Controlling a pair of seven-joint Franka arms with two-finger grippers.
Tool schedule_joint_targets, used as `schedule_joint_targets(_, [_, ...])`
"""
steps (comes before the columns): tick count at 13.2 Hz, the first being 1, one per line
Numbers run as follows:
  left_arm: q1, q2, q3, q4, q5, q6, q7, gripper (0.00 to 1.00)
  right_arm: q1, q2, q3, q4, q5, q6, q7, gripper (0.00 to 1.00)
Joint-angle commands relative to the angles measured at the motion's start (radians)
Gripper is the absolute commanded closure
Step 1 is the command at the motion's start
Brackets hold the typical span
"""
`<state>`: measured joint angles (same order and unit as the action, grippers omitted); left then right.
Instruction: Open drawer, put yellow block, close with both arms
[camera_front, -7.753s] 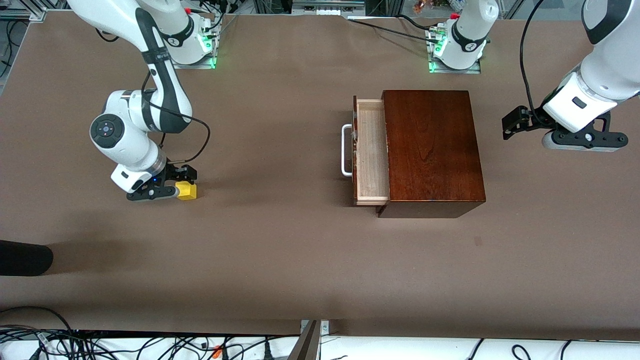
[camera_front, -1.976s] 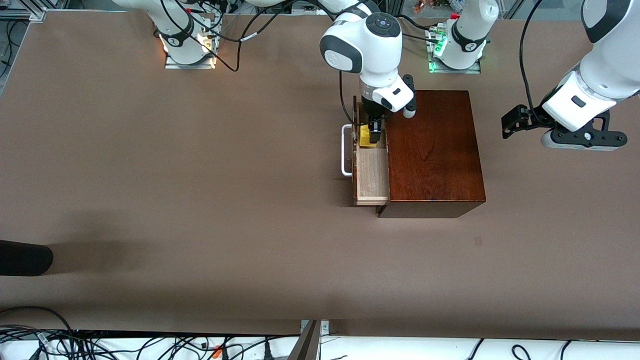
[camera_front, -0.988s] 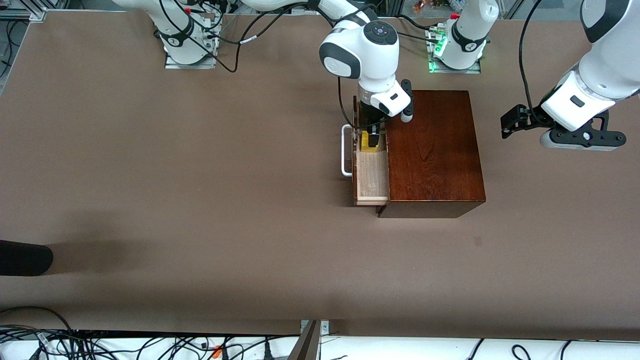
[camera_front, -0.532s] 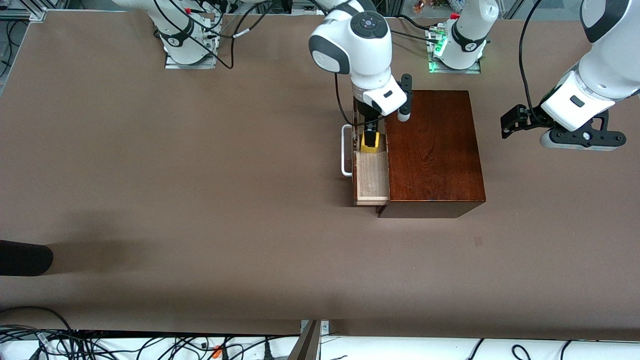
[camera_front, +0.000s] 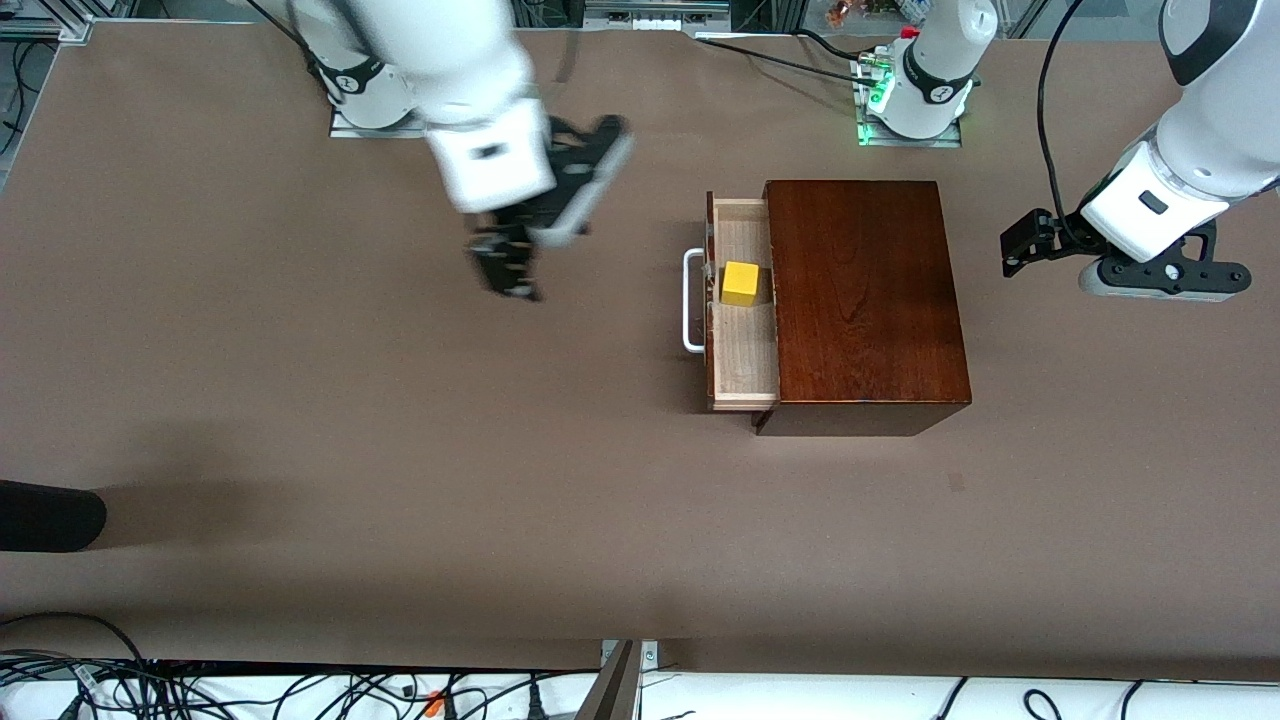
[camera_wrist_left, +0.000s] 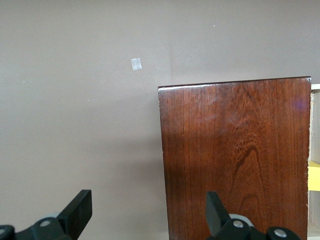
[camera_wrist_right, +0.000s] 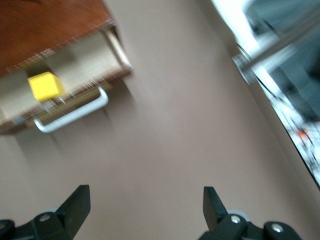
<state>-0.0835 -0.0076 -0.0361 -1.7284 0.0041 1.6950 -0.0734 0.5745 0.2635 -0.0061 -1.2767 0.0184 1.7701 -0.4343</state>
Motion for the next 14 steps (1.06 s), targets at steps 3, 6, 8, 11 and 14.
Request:
schedule_joint_targets(3, [0.001,-0.018,-0.005,-0.003,0.031,-0.011,-0.011,0.0,-0.205,-0.191,-0.055,-0.191,0.023,-0.103,0.11,0.0])
schedule_joint_targets(6, [0.001,-0.018,-0.005,-0.003,0.031,-0.011,-0.011,0.0,-0.283,-0.274,-0.086,-0.281,0.02,-0.153,0.236,0.0])
schedule_joint_targets(8, [0.001,-0.018,-0.005,-0.003,0.031,-0.011,-0.011,0.0,-0.297,-0.311,-0.123,-0.335,0.014,-0.155,0.278,0.0])
schedule_joint_targets(11, [0.001,-0.017,-0.005,-0.003,0.031,-0.011,-0.011,0.0,-0.298,-0.308,-0.195,-0.334,0.015,-0.19,0.285,0.0])
schedule_joint_targets(14, [0.001,-0.018,-0.005,-0.002,0.031,-0.011,-0.011,0.0,-0.298,-0.305,-0.219,-0.334,0.011,-0.19,0.295,0.0])
